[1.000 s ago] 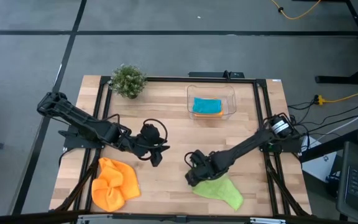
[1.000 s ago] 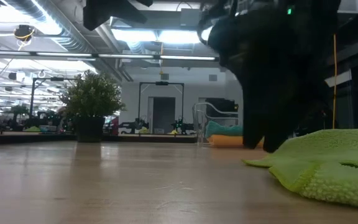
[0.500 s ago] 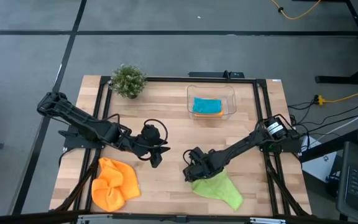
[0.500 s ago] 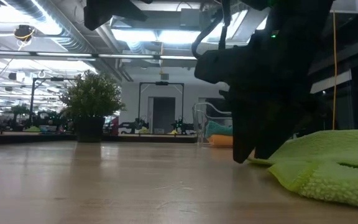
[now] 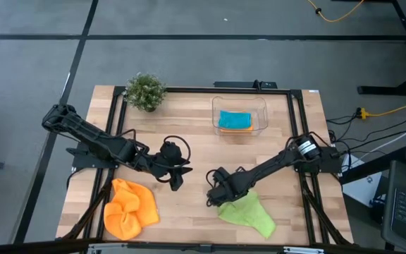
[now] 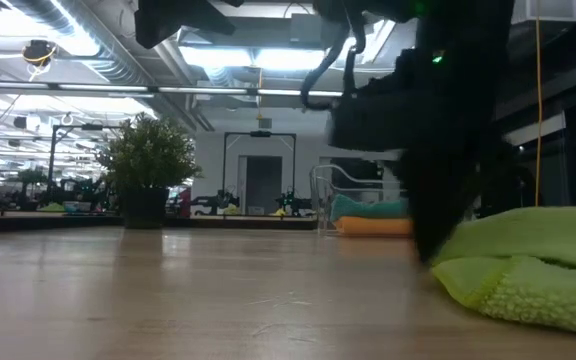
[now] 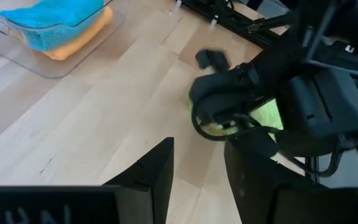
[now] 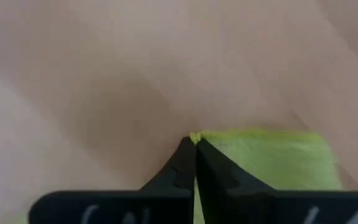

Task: Fold microfiber towels
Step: Fold the green microfiber cloth

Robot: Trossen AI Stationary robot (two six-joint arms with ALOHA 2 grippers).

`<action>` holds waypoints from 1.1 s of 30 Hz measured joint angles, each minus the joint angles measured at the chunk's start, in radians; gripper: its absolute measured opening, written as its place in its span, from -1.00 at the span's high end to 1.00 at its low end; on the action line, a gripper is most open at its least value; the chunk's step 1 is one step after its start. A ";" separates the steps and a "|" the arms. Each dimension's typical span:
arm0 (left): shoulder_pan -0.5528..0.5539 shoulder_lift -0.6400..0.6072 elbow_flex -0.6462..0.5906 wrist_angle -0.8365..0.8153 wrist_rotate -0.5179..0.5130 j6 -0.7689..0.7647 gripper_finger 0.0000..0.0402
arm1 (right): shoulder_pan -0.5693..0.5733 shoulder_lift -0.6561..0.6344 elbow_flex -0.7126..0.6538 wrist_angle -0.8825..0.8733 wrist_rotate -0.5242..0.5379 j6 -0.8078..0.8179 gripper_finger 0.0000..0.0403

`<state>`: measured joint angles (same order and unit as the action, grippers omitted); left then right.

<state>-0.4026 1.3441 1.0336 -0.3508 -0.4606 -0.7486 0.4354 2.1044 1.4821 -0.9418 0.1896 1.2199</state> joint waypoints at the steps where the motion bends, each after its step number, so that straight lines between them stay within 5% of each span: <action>1: 0.000 0.000 0.000 0.000 0.006 0.000 0.33 | -0.001 0.004 0.041 -0.074 -0.023 -0.034 0.97; 7: 0.000 0.000 0.000 0.001 0.088 0.000 0.33 | 0.015 -0.007 0.433 -0.480 0.002 -0.161 0.98; 15: -0.011 0.000 -0.001 0.126 0.189 0.157 0.33 | 0.072 -0.008 0.857 -0.587 0.113 -0.200 0.99; 22: -0.025 0.000 -0.001 0.457 0.186 0.330 0.33 | 0.073 -0.056 0.840 -0.541 0.191 -0.182 1.00; 33: -0.024 0.091 0.000 0.462 0.119 0.341 0.33 | 0.019 -0.056 0.840 -0.433 0.246 -0.220 1.00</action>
<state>-0.4271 1.4347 1.0332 0.1114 -0.3419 -0.4072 0.4543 2.0483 2.3222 -1.3749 0.4358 1.0002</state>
